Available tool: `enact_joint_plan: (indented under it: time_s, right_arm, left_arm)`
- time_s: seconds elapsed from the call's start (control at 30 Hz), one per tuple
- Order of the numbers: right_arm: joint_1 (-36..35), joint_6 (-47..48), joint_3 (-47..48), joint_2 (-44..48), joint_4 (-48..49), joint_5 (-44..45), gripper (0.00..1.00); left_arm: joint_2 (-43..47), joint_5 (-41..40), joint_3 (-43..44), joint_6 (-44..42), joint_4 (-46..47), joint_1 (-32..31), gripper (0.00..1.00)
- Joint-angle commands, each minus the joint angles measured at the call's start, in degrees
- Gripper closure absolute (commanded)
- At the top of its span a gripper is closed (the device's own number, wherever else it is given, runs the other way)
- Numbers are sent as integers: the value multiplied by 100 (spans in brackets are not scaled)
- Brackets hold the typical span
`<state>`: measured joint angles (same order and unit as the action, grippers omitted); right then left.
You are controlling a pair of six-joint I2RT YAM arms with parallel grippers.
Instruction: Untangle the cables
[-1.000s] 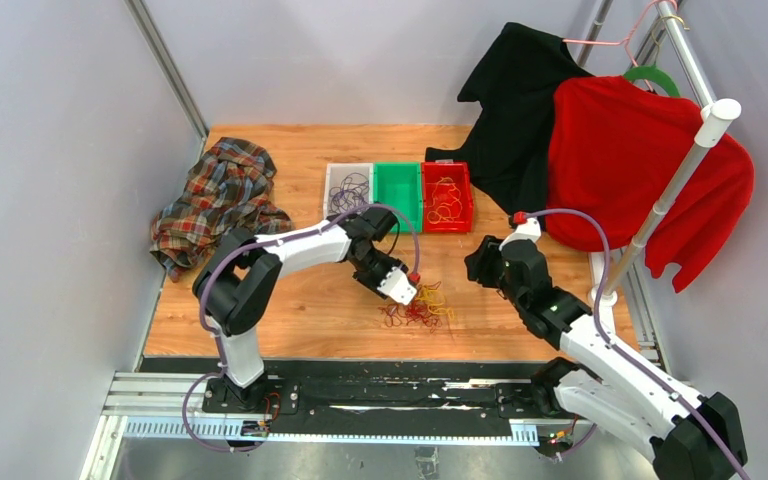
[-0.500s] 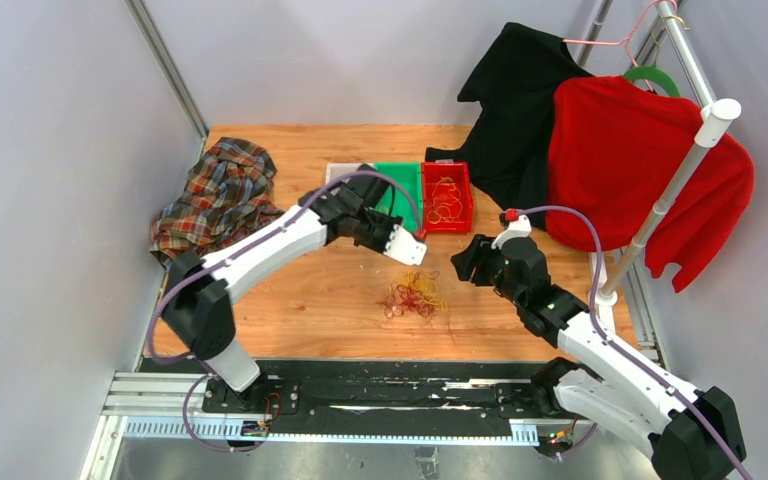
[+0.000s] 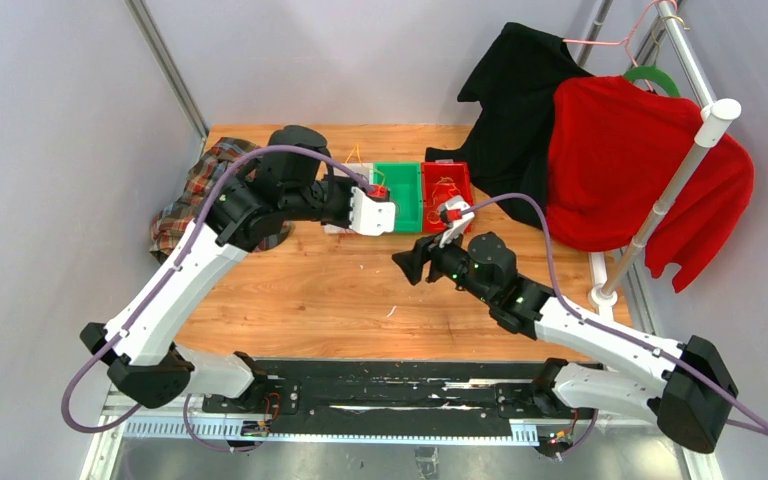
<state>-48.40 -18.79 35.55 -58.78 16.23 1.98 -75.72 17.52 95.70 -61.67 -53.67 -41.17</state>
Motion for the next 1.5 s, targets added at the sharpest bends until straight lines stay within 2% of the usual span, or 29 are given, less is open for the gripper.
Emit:
enact_joint_plan:
  time_s: [0.0, 0.27, 0.5, 0.57, 0.7, 0.77, 0.9, 1.07, 1.1, 1.2, 1.27, 1.33, 1.47]
  right_arm:
    - [-526, 744, 528, -221, 904, 271, 33]
    - [-1144, 1041, 971, -618, 900, 614, 33]
    - [-1180, 683, 1032, -859, 908, 705, 42]
    - [-1168, 525, 1013, -952, 1026, 737, 47]
    - [-1128, 184, 1047, -1183, 1151, 728, 68]
    - [-1128, 82, 1093, -1290, 1099, 750, 75]
    - [-1128, -38, 952, -1328, 1093, 818, 72]
    - [-1128, -190, 329, -1078, 1264, 962, 71]
    - [-1128, -228, 91, -1005, 1322, 970, 68]
    - [-1128, -265, -482, -726, 1747, 835, 53]
    - [-1128, -375, -732, -554, 1960, 871, 50]
    - [-1128, -381, -808, -426, 1936, 929, 54]
    - [-1128, -422, -752, -277, 1568, 1153, 70]
  left_arm:
    - [180, 223, 312, 426, -294, -59, 100]
    - [571, 376, 337, 662, -381, -209, 100]
    - [793, 829, 587, 1016, -524, -345, 100]
    - [801, 1007, 736, 1158, -581, -348, 100]
    - [807, 1340, 945, 1525, -601, -357, 100]
    - [803, 1406, 1006, 1686, -601, -357, 100]
    - [840, 1322, 1195, 1683, -601, -357, 100]
    - [802, 1124, 1763, 1693, -601, -357, 100]
    - [790, 1067, 1862, 1675, -596, -357, 100]
    - [768, 843, 2003, 1588, -592, -357, 100]
    - [791, 767, 1942, 1549, -592, -357, 100]
    - [819, 753, 1853, 1529, -597, -357, 100]
    - [801, 624, 1884, 1487, -592, -357, 100]
